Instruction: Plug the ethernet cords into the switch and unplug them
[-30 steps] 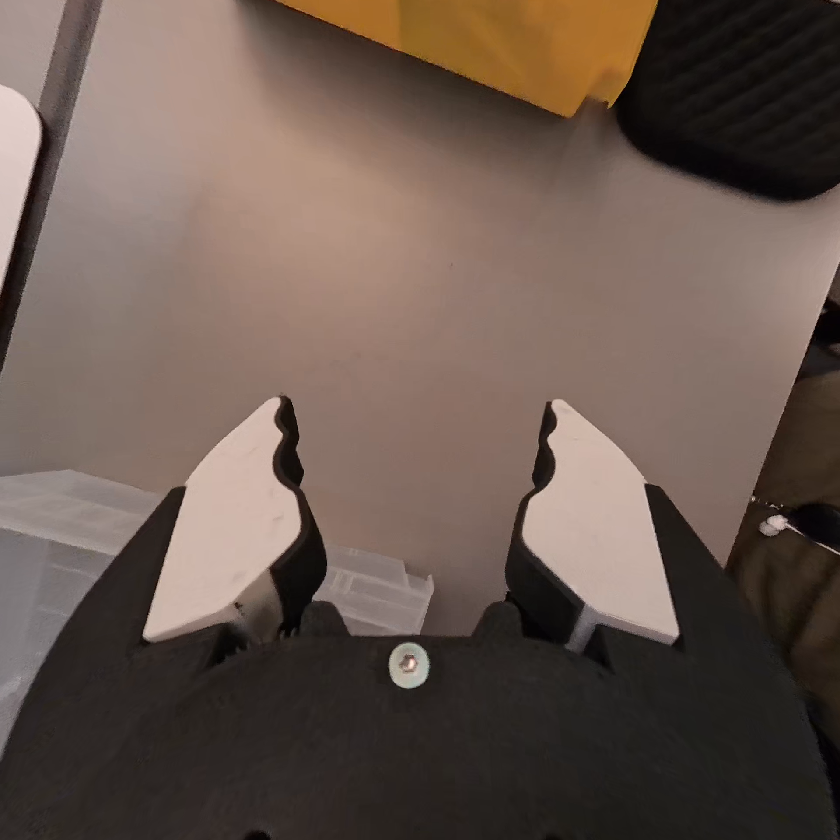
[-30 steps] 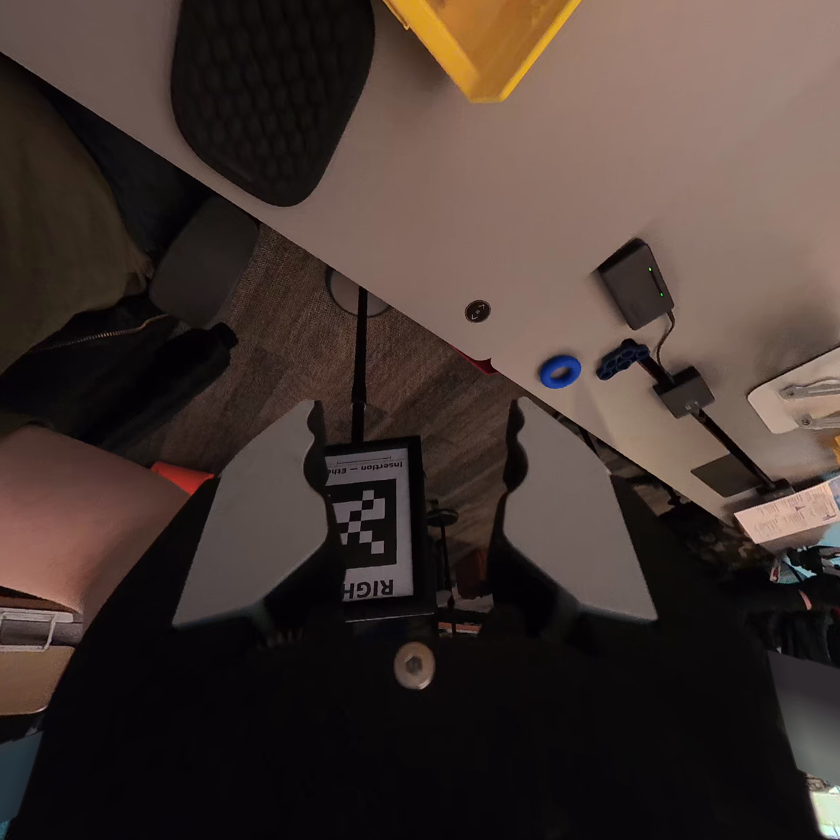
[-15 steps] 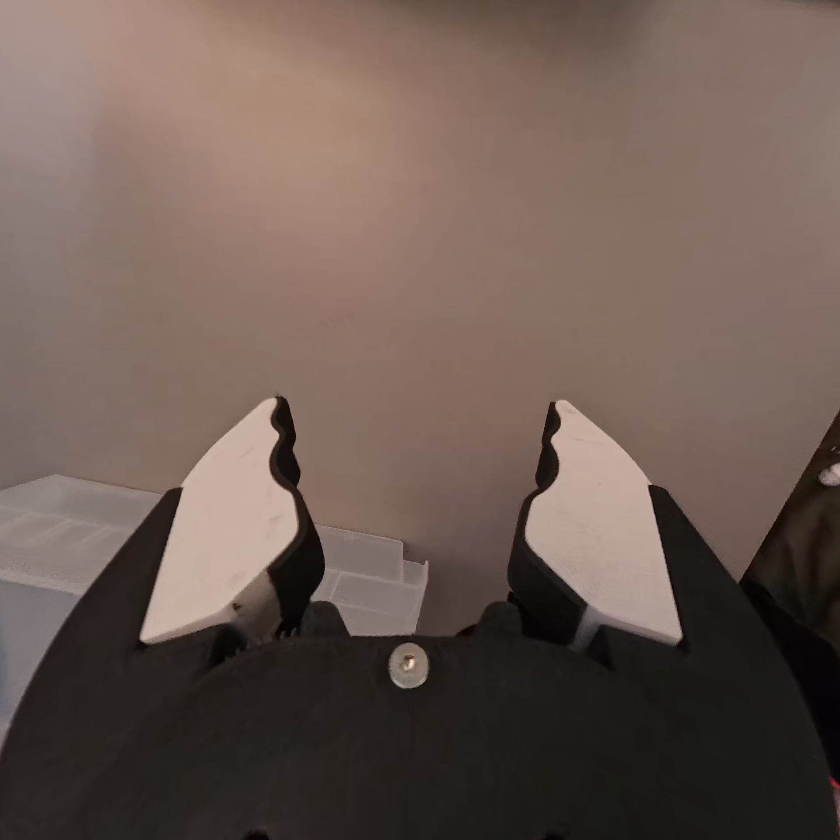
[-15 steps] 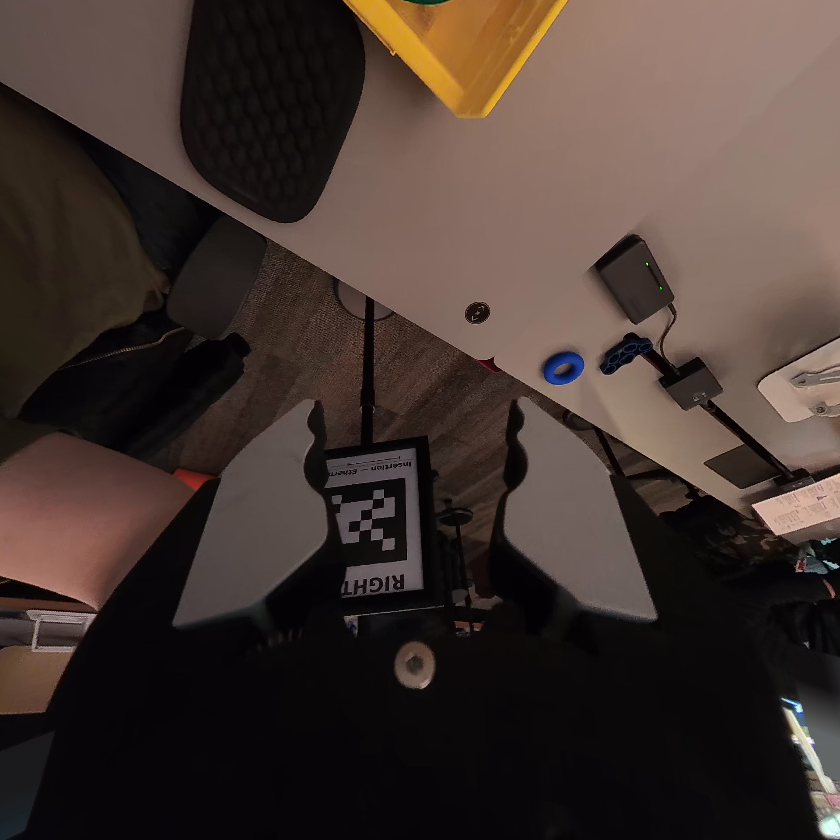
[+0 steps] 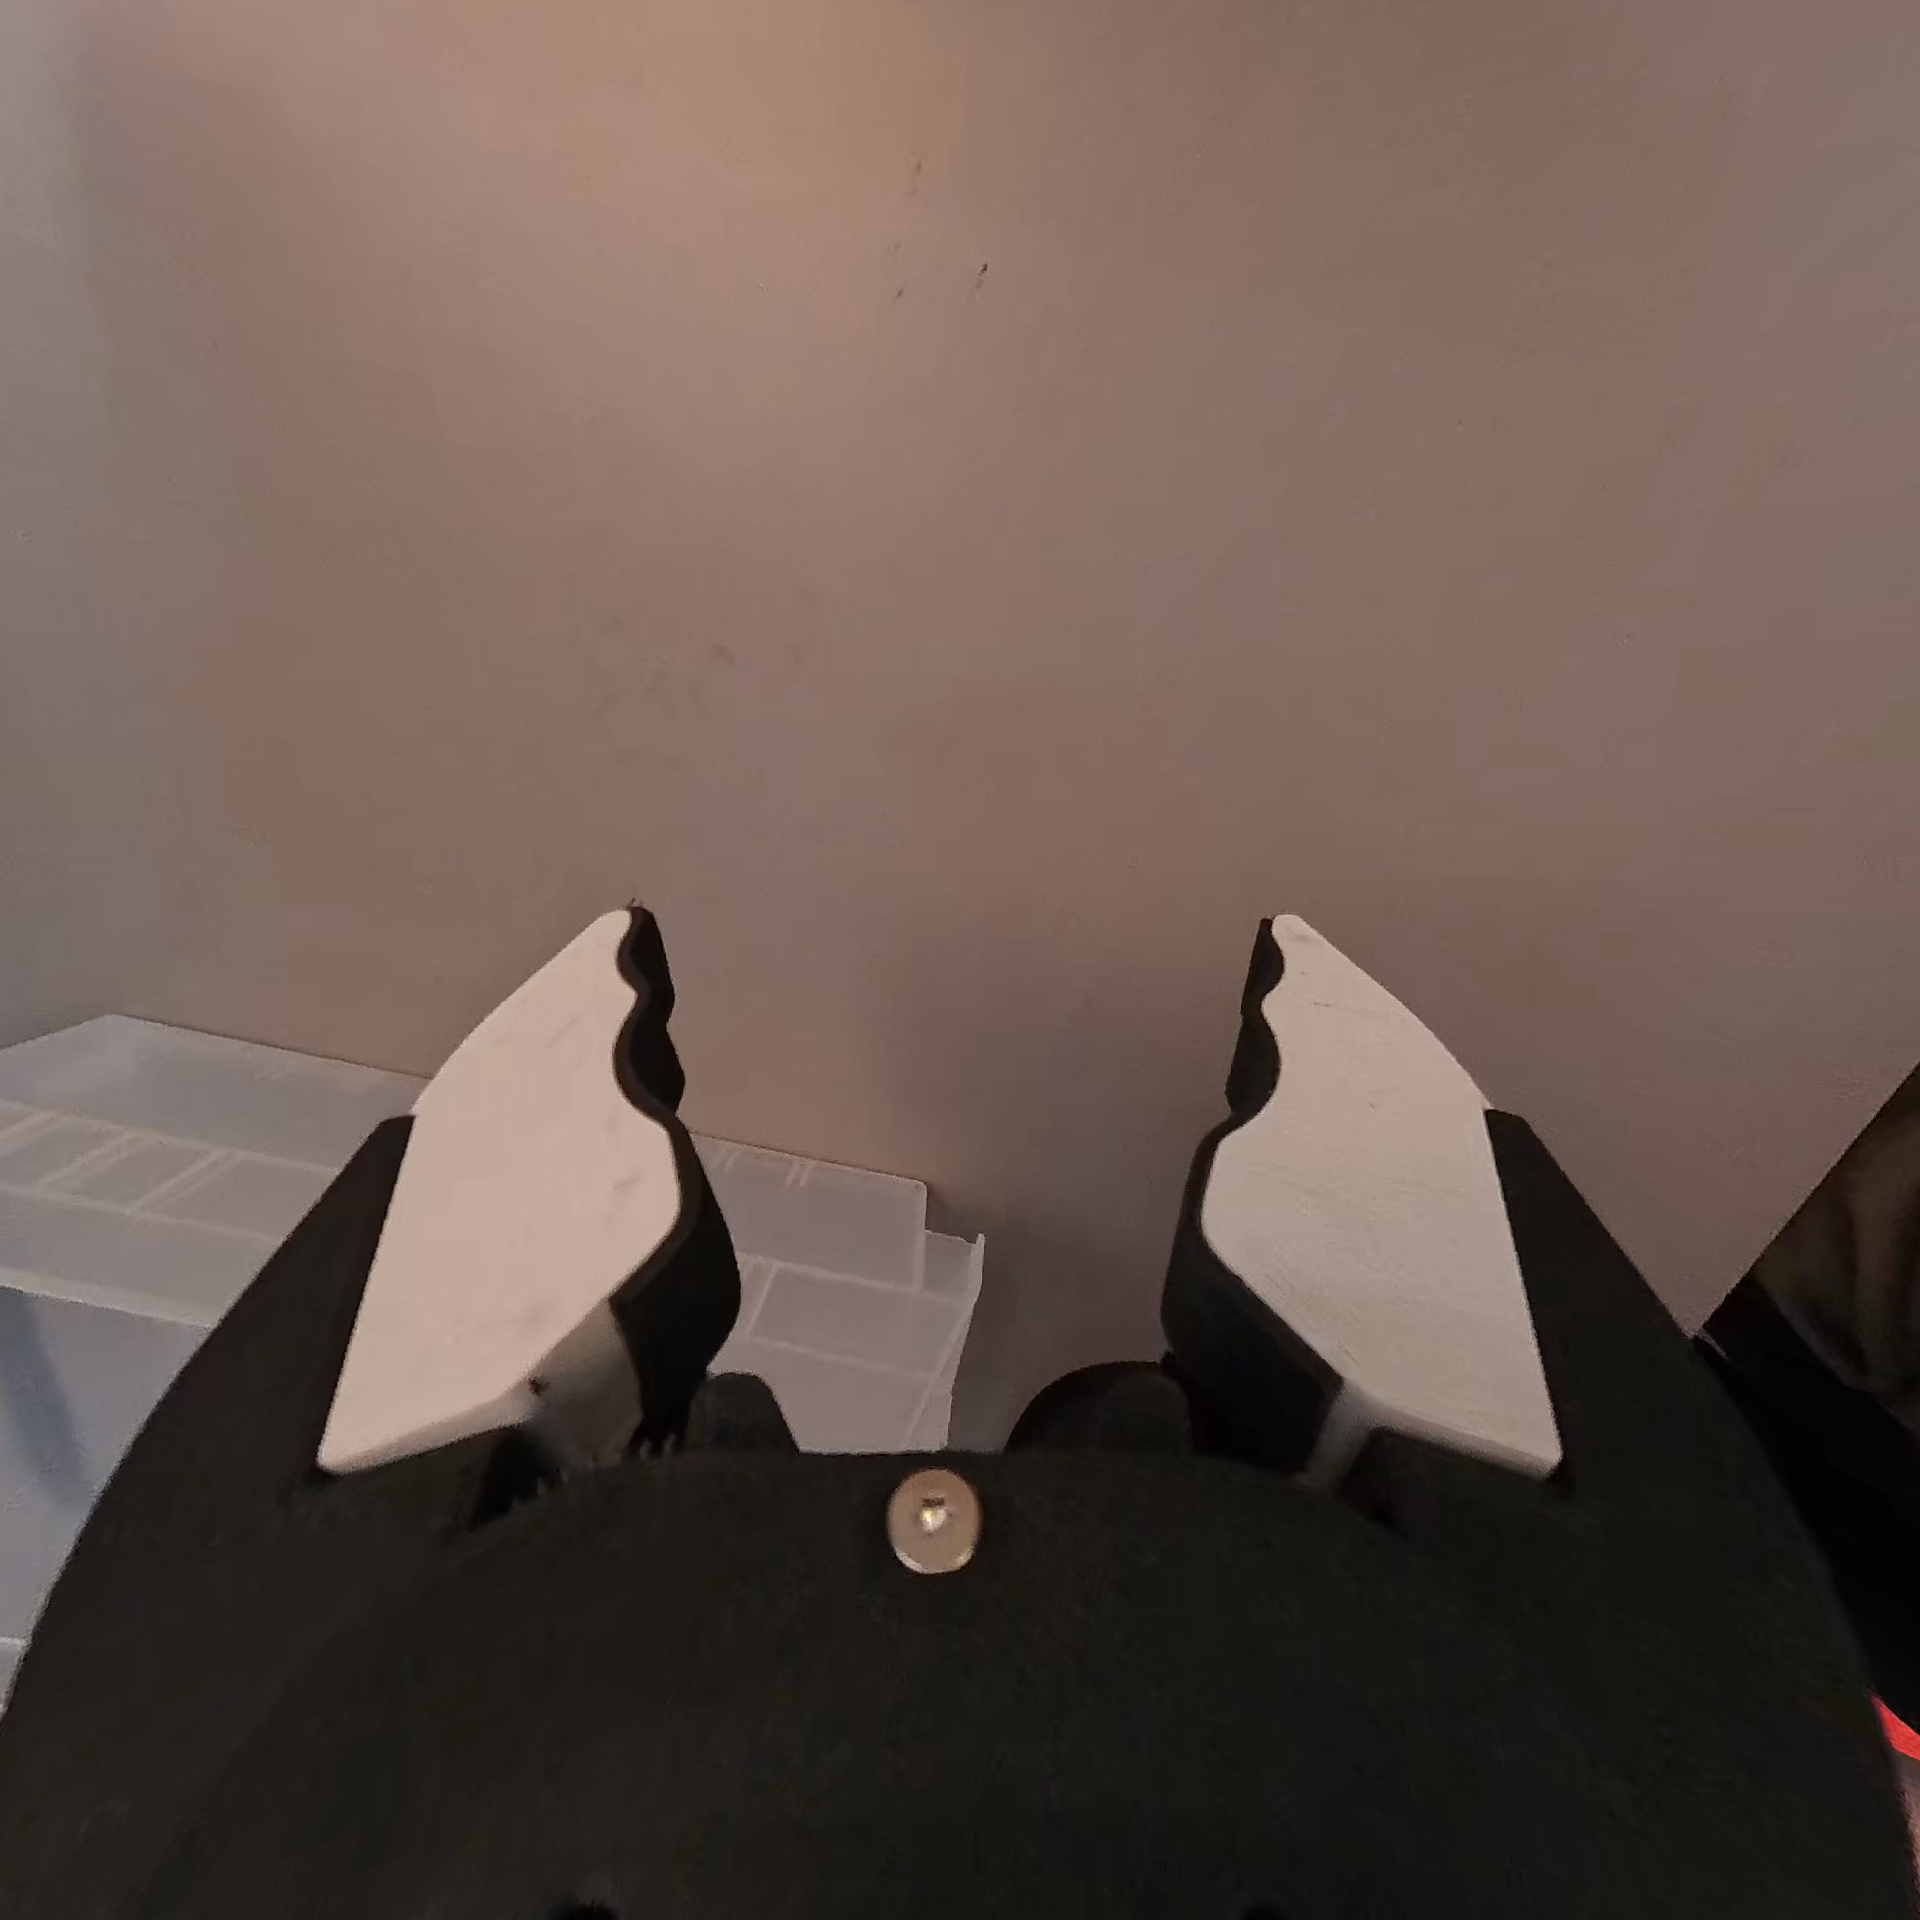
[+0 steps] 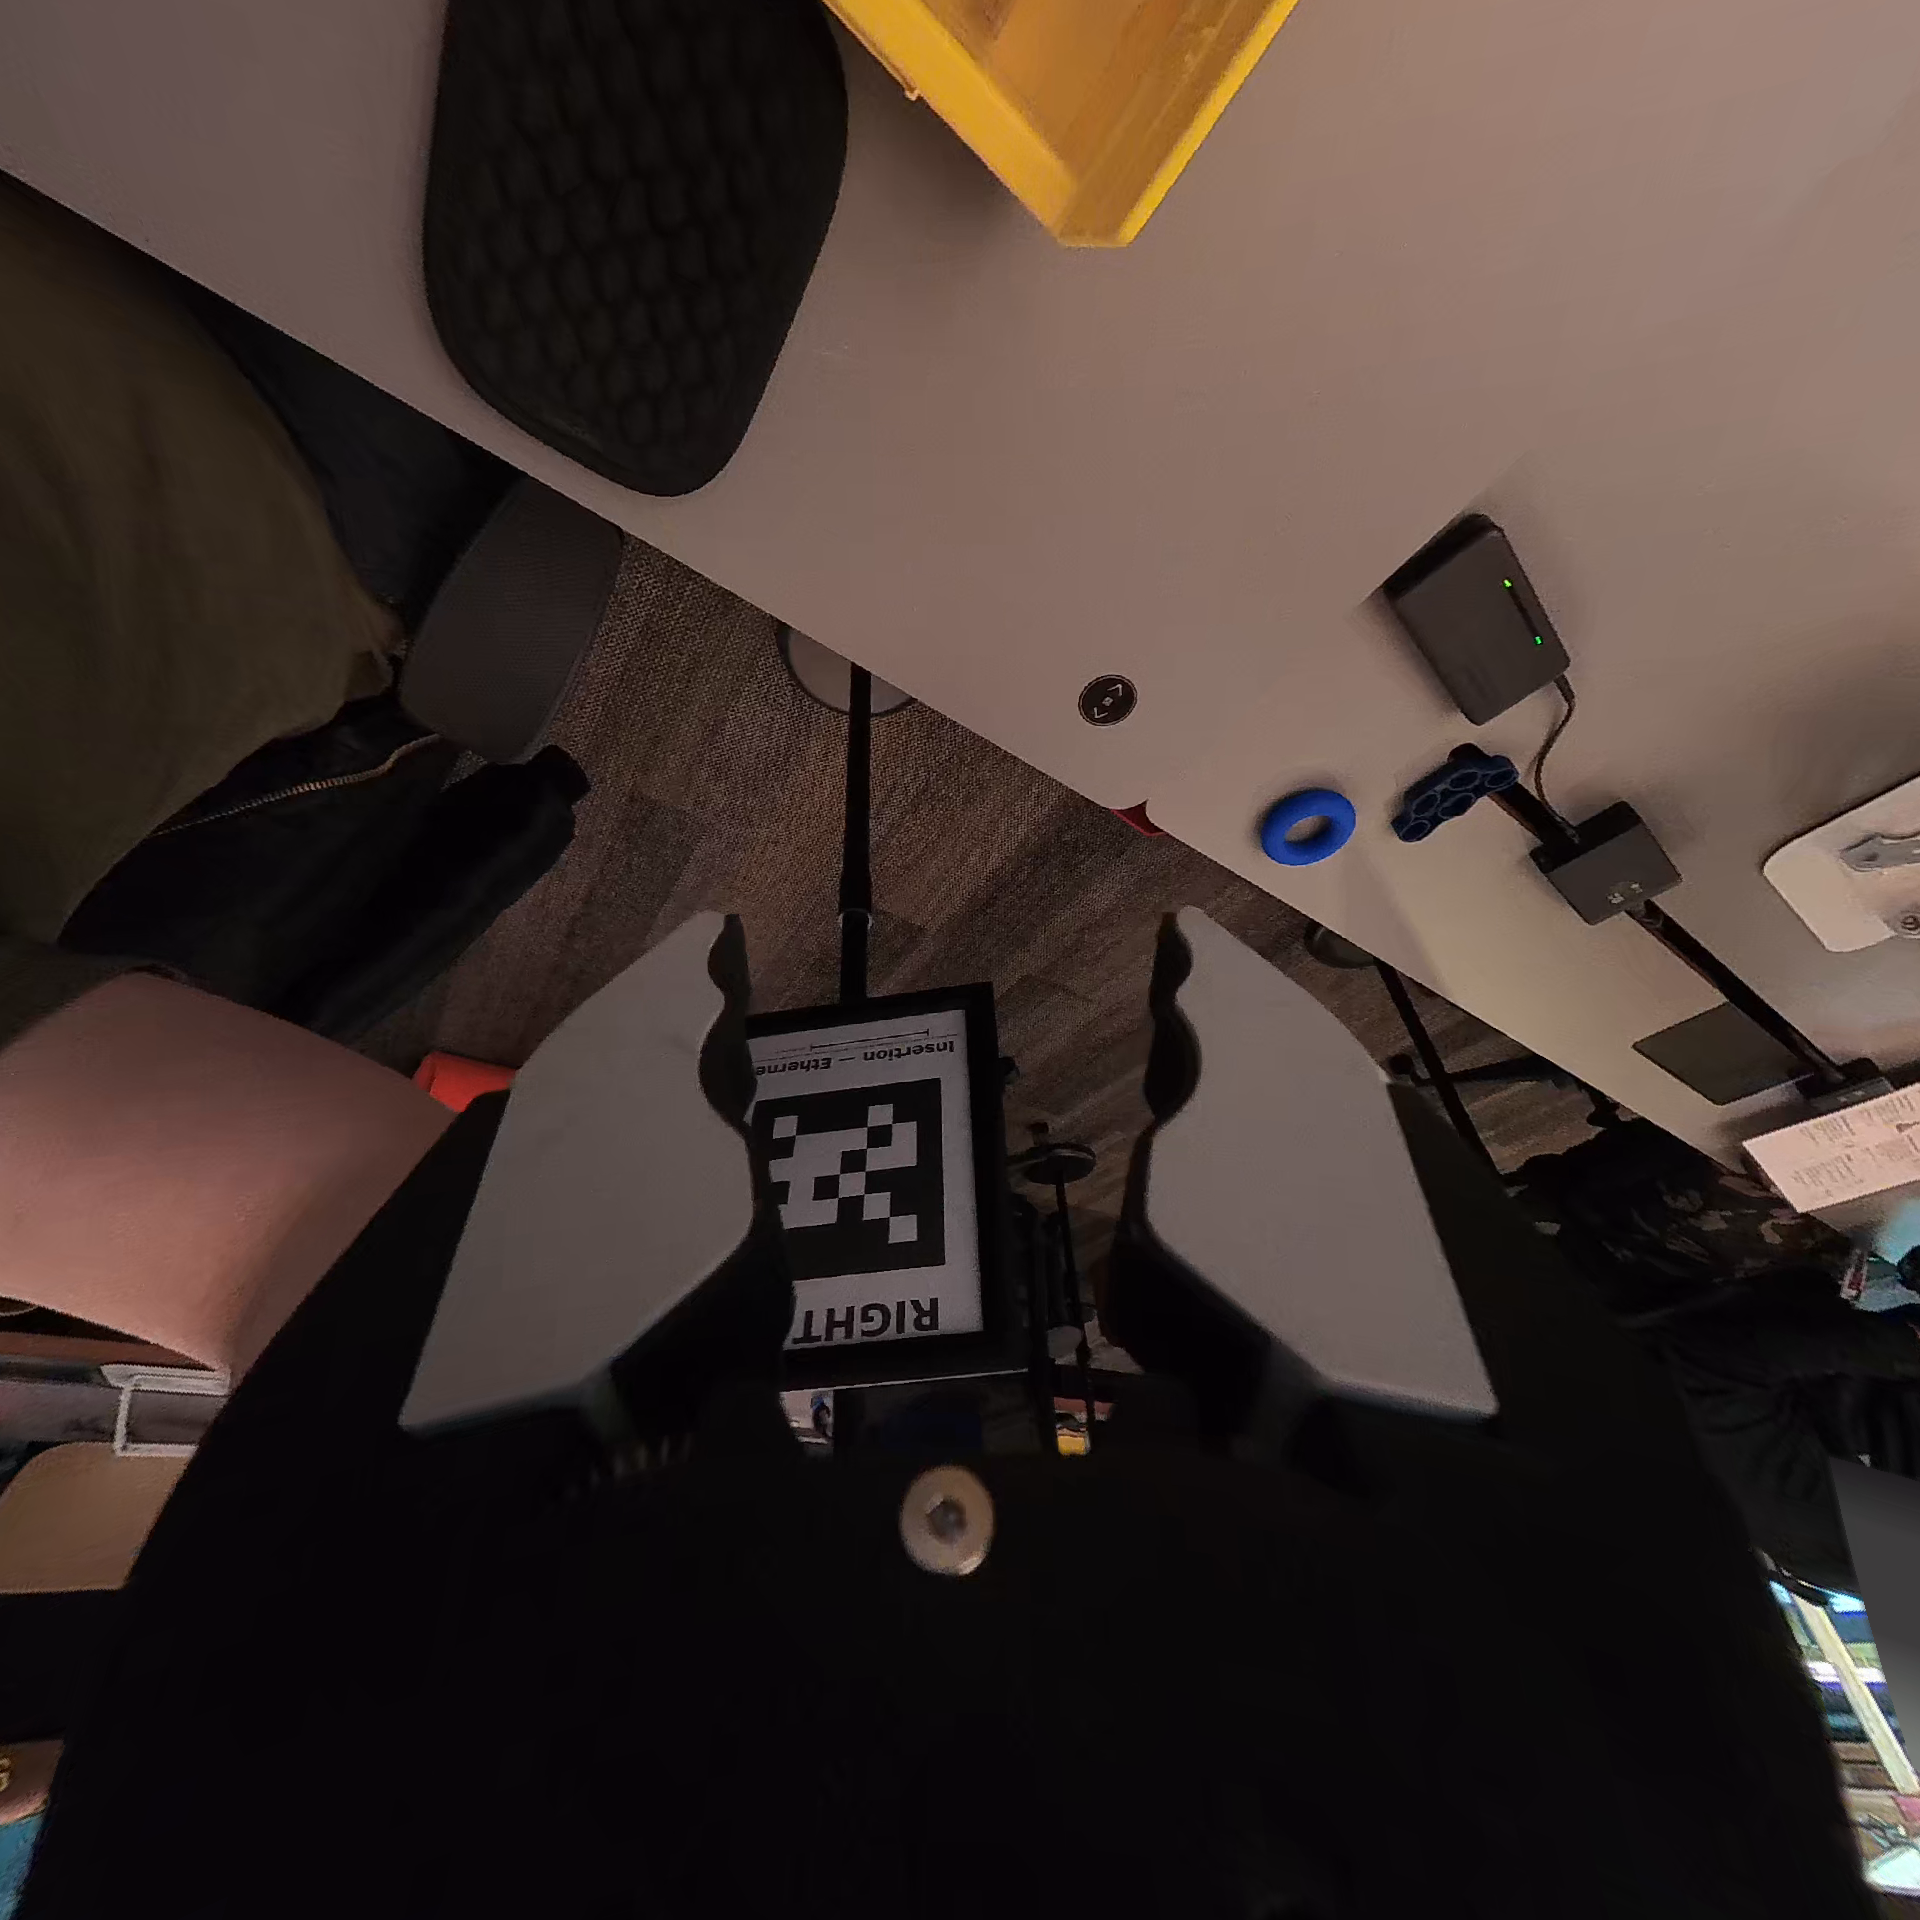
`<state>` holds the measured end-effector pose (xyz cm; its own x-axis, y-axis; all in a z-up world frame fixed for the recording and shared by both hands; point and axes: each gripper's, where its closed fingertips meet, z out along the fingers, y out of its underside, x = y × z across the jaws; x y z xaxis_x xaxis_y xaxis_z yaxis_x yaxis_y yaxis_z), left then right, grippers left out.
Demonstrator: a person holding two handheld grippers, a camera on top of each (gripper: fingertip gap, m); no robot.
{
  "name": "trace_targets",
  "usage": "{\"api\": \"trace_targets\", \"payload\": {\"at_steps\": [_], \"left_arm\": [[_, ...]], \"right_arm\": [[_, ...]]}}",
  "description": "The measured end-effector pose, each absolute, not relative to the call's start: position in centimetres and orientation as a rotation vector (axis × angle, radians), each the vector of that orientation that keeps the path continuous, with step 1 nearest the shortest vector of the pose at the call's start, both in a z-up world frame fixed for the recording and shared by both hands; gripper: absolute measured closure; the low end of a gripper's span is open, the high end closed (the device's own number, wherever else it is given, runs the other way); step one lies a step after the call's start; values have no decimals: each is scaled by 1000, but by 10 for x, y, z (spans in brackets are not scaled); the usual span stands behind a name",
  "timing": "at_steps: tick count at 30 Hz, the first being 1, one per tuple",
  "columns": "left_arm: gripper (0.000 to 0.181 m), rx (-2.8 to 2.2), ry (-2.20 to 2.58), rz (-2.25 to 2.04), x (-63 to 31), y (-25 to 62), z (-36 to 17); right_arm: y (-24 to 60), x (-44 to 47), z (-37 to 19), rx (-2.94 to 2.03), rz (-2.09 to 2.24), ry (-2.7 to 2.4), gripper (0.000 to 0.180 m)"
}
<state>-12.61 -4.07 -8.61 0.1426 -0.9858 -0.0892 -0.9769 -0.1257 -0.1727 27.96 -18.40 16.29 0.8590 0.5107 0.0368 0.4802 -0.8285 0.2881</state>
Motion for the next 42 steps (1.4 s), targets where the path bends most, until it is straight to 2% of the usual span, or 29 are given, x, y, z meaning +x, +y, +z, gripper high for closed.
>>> {"api": "trace_targets", "payload": {"at_steps": [42], "left_arm": [[75,-2224,1942,-106,-125,-42,-85]], "right_arm": [[-190,269,169,2737,154,775,109]]}}
